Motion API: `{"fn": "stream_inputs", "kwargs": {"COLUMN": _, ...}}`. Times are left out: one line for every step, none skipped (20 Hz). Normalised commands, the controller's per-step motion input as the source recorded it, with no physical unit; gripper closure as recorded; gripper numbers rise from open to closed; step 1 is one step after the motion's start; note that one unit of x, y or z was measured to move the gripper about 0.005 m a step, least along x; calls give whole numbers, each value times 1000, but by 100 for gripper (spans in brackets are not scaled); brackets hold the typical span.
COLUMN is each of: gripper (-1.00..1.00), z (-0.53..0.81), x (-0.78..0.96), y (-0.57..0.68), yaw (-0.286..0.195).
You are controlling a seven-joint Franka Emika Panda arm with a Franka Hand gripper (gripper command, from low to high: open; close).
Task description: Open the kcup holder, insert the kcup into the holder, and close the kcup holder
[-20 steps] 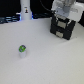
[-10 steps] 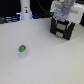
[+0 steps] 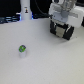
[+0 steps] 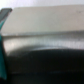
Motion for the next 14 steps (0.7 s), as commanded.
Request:
{"fn": "stream_inputs", "kwargs": {"gripper": 100, "z": 153, "x": 957, "y": -290, "yaw": -63}}
{"fn": "stream_inputs", "kwargs": {"gripper": 100, "z": 156, "x": 954, "y": -296, "yaw": -66}}
{"fn": "stream_inputs", "kwargs": {"gripper": 100, "z": 156, "x": 950, "y": -302, "yaw": -68}}
{"fn": "stream_inputs", "kwargs": {"gripper": 100, "z": 153, "x": 942, "y": -311, "yaw": -70}}
{"fn": "stream_inputs", "kwargs": {"gripper": 100, "z": 147, "x": 941, "y": -321, "yaw": -74}}
{"fn": "stream_inputs", "kwargs": {"gripper": 100, "z": 147, "x": 936, "y": -317, "yaw": -72}}
{"fn": "stream_inputs", "kwargs": {"gripper": 100, "z": 150, "x": 935, "y": -315, "yaw": -71}}
{"fn": "stream_inputs", "kwargs": {"gripper": 100, "z": 143, "x": 924, "y": -252, "yaw": -21}}
{"fn": "stream_inputs", "kwargs": {"gripper": 100, "z": 153, "x": 923, "y": -184, "yaw": 43}}
{"fn": "stream_inputs", "kwargs": {"gripper": 100, "z": 139, "x": 905, "y": -337, "yaw": -73}}
{"fn": "stream_inputs", "kwargs": {"gripper": 100, "z": 138, "x": 915, "y": -353, "yaw": -75}}
{"fn": "stream_inputs", "kwargs": {"gripper": 100, "z": 135, "x": 911, "y": -362, "yaw": -79}}
{"fn": "stream_inputs", "kwargs": {"gripper": 100, "z": 137, "x": 906, "y": -358, "yaw": -76}}
{"fn": "stream_inputs", "kwargs": {"gripper": 100, "z": 142, "x": 909, "y": -359, "yaw": -77}}
